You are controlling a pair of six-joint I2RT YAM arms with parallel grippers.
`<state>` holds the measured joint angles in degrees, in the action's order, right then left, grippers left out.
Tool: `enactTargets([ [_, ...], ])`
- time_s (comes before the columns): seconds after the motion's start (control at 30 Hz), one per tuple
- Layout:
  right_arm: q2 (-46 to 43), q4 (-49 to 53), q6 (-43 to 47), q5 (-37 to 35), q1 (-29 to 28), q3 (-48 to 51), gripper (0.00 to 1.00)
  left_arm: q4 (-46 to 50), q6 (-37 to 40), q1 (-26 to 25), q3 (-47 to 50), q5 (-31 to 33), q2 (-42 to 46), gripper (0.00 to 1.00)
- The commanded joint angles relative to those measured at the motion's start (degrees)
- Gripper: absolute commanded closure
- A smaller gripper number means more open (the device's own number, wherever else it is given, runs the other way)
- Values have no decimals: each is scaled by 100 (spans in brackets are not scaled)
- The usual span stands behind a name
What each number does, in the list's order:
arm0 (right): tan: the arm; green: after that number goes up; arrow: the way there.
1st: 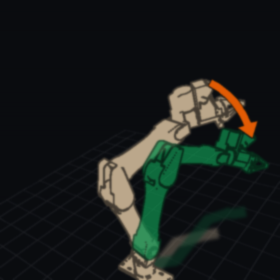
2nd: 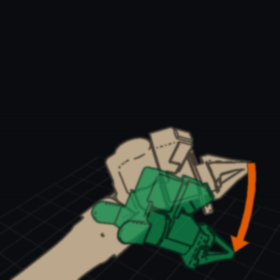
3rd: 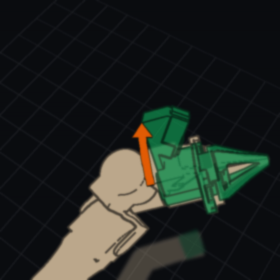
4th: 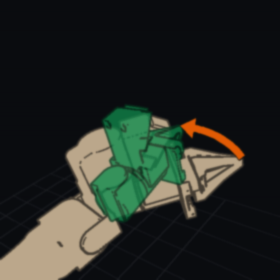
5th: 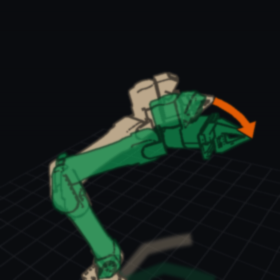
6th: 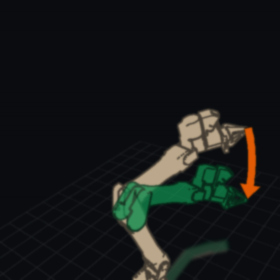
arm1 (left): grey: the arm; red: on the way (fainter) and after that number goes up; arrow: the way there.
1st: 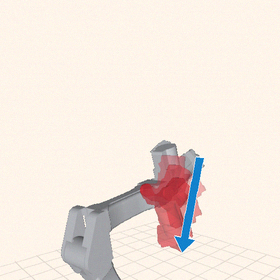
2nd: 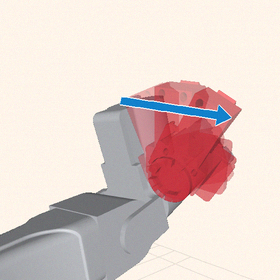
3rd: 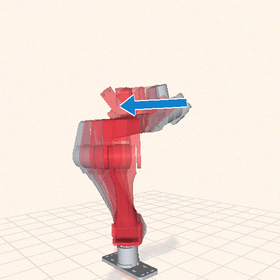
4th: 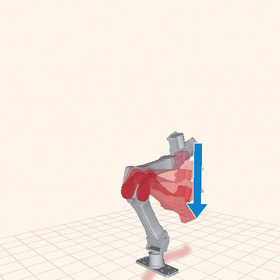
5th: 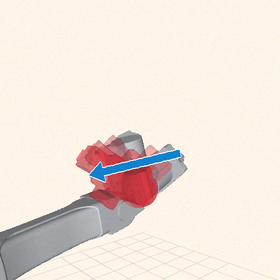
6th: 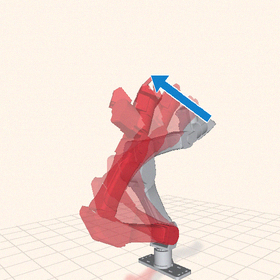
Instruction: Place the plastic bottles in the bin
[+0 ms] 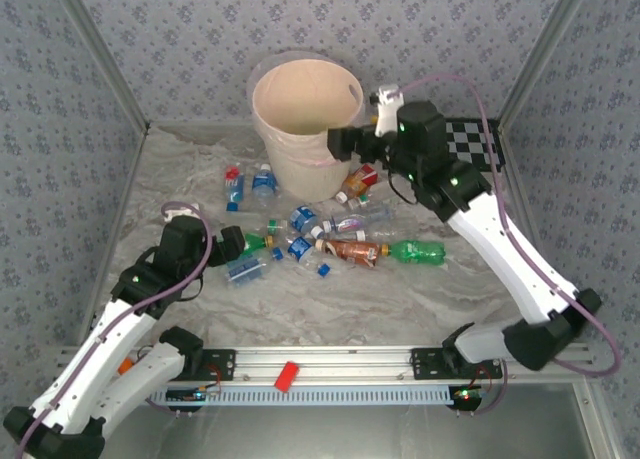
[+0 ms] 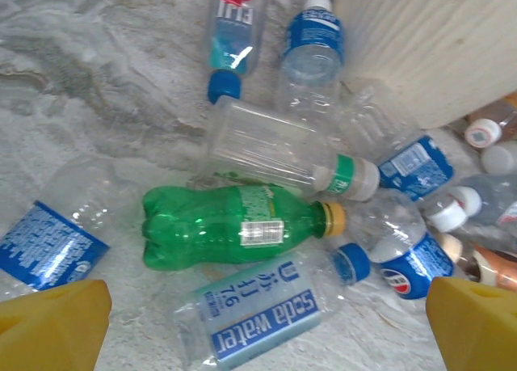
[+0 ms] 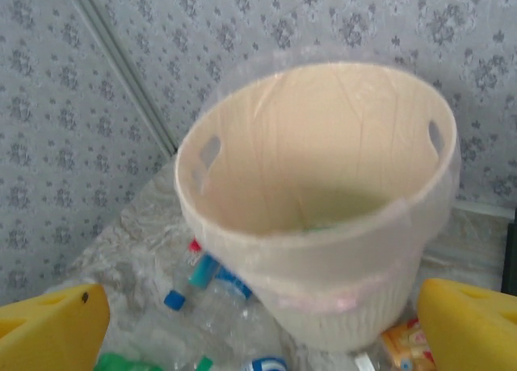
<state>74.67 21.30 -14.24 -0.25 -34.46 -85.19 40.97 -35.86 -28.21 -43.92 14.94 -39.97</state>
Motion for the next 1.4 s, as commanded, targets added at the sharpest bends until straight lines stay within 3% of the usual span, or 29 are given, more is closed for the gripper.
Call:
enactTargets([
  [0.0, -677, -139, 134, -54, -96, 778, 0, 16, -143, 88, 3, 388, -138, 0],
  [0.2, -1658, 7, 106, 77, -223, 1986, 0, 79, 53, 1008, -154, -365, -823, 0],
  [0.5, -2393, 374, 228, 204, -290, 2486, 0, 166, 436, 2706, -182, -1246, -1650, 0],
  [0.63, -2526, 410, 290, 223, -297, 2609, 0, 396, 609, 2816, -383, -1199, -2127, 0],
  [0.83, -2743, 254, 299, 341, -285, 2893, 0, 1092, 1073, 2814, -883, -511, -2928, 0],
  [1.0, -2877, 225, 341, 412, -267, 3021, 0, 1179, 1519, 2821, -1039, -257, -3263, 7],
  [1.27, -3178, 294, 379, 456, -228, 3185, 0, 1110, 1696, 2864, -1030, -573, -3714, 9],
  [1.37, -3218, 253, 369, 465, -200, 3229, 0, 1108, 1717, 2899, -1093, -627, -4042, 15],
])
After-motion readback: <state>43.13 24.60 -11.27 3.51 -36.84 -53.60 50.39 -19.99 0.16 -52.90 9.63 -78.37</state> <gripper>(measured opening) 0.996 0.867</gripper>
